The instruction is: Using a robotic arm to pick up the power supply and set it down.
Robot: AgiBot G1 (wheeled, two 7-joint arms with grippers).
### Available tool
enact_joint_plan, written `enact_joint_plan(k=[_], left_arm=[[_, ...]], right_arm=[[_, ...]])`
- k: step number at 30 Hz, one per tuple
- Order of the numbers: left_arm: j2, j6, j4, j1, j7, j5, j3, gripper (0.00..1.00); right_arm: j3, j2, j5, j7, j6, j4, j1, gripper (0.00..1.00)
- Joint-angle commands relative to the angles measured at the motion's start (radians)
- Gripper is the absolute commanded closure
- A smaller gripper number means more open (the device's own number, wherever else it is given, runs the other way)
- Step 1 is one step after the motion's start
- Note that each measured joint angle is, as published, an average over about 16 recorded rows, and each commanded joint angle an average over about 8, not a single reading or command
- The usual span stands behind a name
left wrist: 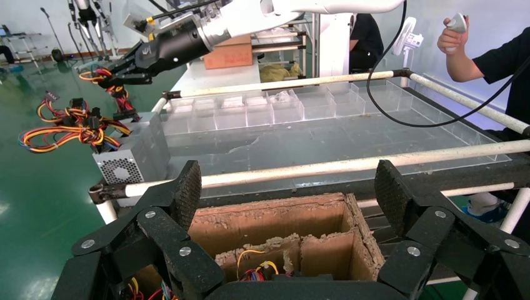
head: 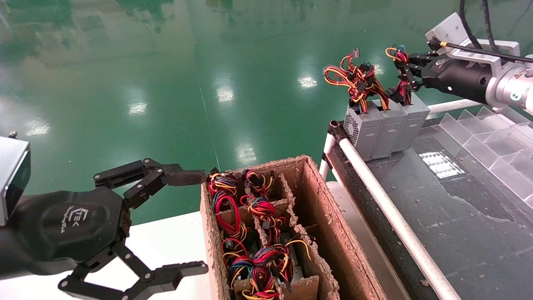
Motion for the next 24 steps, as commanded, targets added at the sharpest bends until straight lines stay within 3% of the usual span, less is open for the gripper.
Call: enact_joint_plan(k=[1, 24], left_arm=[[0.0, 0.0, 0.0, 0.0, 0.0, 0.0, 0.0, 0.0], [-0.001, -0.001, 0.0, 0.0, 0.001, -0.001, 0.001, 0.0]], right_arm=[[0.001, -0.002, 0.001, -0.003, 0.002, -0.001, -0.003, 0.0], [0.033, 0.029, 0.047, 0.037, -0.057, -0.013, -0.003, 0.0]])
